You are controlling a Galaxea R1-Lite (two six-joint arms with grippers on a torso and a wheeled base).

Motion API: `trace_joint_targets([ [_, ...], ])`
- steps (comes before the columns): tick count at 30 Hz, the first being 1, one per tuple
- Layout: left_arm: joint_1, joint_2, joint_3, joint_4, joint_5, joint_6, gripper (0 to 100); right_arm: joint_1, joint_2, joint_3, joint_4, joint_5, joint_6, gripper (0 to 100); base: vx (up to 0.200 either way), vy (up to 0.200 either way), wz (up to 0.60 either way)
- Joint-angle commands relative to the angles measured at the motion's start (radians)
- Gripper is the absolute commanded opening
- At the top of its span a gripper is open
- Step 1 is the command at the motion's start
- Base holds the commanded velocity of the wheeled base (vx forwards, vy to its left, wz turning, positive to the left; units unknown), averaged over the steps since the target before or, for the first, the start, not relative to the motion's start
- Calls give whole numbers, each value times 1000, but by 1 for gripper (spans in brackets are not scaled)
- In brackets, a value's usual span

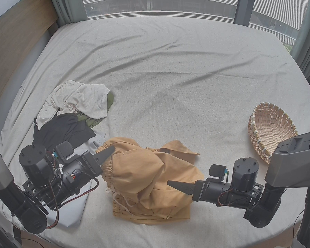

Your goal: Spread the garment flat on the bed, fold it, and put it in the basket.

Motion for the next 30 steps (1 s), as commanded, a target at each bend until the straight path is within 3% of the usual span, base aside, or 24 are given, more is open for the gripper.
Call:
trace_joint_targets([
  [1, -2, 2, 0, -1, 0, 0, 0, -3, -5, 4, -1, 2, 0, 0, 0, 0, 0],
  [17, -4, -14, -26, -2, 0, 0, 0, -89, -173, 122, 1, 5, -8, 0, 0, 0, 0],
  [27, -10, -38, -60, -1, 1, 0, 0, -95, -256, 165, 1, 2, -57, 0, 0, 0, 0],
  [30, -19, -51, -59, -1, -2, 1, 0, -138, -310, 165, 4, 3, -60, 0, 0, 0, 0],
])
